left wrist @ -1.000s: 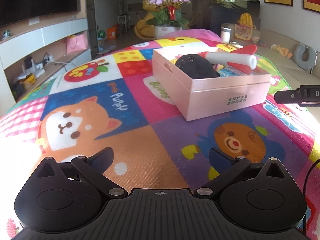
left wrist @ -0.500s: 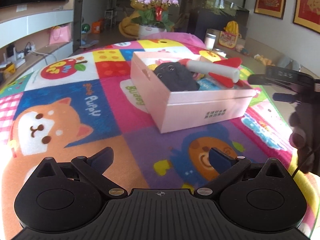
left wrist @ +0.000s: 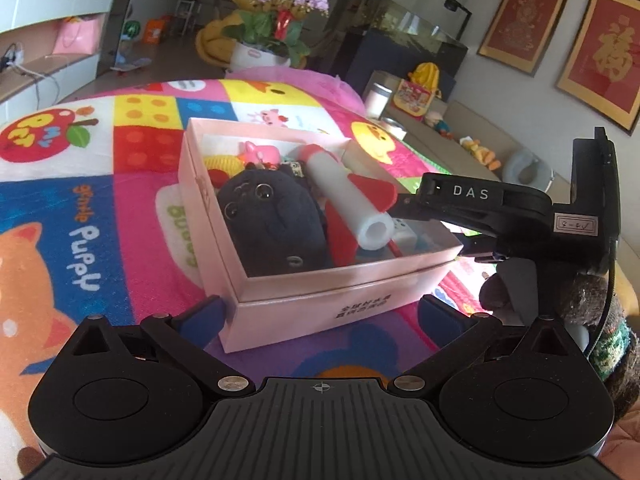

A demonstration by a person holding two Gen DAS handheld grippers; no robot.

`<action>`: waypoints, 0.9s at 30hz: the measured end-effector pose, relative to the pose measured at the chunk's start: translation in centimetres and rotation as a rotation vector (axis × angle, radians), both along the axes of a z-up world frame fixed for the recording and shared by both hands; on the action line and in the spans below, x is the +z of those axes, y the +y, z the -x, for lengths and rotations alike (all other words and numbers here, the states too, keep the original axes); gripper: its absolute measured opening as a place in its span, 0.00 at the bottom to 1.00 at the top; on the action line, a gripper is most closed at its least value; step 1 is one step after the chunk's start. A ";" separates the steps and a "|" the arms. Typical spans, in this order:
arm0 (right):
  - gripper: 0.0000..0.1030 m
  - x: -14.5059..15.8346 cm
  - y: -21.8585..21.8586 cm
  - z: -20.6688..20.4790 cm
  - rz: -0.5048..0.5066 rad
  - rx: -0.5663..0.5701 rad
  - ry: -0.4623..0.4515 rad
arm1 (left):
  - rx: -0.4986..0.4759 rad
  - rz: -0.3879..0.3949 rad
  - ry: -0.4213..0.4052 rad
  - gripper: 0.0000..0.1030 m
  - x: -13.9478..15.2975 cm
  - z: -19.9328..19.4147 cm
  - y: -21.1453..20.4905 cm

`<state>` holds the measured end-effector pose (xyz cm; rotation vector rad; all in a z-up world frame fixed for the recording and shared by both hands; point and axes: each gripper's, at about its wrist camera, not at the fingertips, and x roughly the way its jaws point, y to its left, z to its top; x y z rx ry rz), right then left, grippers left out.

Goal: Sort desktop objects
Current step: 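Withdraw the right gripper from the pink box back over the mat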

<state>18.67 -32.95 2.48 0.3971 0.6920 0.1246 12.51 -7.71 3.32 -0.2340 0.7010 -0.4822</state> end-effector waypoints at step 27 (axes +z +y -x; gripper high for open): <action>1.00 -1.8 5.8 7.6 0.057 0.236 0.022 | 0.269 -0.339 -0.039 1.00 -2.1 5.8 3.8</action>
